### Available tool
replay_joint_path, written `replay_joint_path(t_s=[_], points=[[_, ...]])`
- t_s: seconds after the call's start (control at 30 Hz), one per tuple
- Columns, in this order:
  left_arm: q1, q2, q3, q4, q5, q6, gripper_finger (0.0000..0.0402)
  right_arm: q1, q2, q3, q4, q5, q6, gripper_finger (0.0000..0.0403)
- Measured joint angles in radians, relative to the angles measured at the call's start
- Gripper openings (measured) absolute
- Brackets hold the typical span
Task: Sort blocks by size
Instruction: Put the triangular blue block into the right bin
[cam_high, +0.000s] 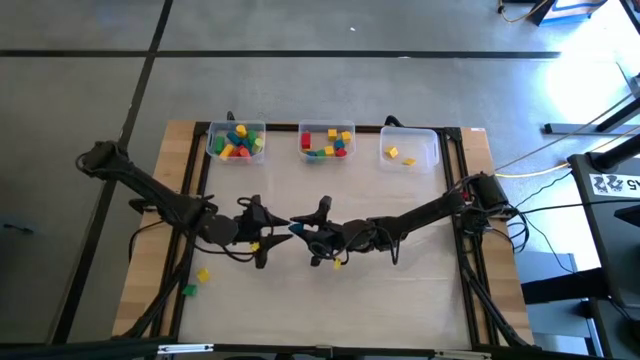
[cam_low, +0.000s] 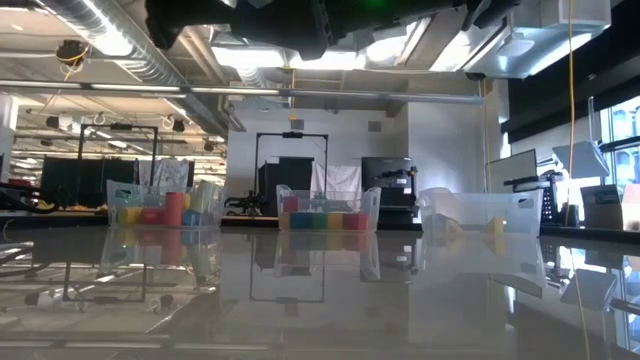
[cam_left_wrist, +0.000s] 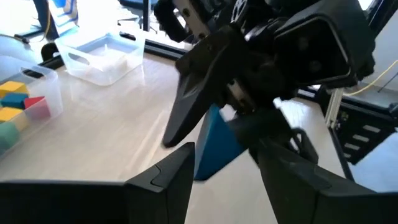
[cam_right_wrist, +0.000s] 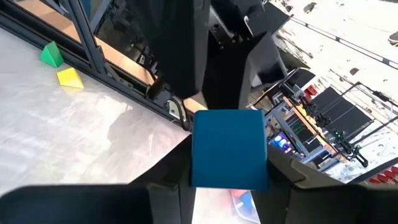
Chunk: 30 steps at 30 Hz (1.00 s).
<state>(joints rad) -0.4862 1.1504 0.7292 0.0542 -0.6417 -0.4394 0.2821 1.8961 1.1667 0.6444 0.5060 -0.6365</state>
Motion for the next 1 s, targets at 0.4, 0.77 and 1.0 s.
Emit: replay_joint_path(t_s=[0.4, 0.77, 1.0], points=[[-0.063, -0.139, 0.0, -0.262, -0.006, -0.09, 0.0171, -0.002, -0.07, 0.0, -0.161, 0.105, -0.036, 0.0123], [-0.097, -0.094, 0.0, -0.458, -0.008, -0.264, 0.0171, -0.01, -0.276, 0.0, -0.562, 0.346, -0.048, 0.0124], [-0.113, -0.037, 0.0, -0.49, -0.009, -0.304, 0.0171, -0.098, -0.39, 0.0, -0.802, 0.35, 0.022, 0.0124]])
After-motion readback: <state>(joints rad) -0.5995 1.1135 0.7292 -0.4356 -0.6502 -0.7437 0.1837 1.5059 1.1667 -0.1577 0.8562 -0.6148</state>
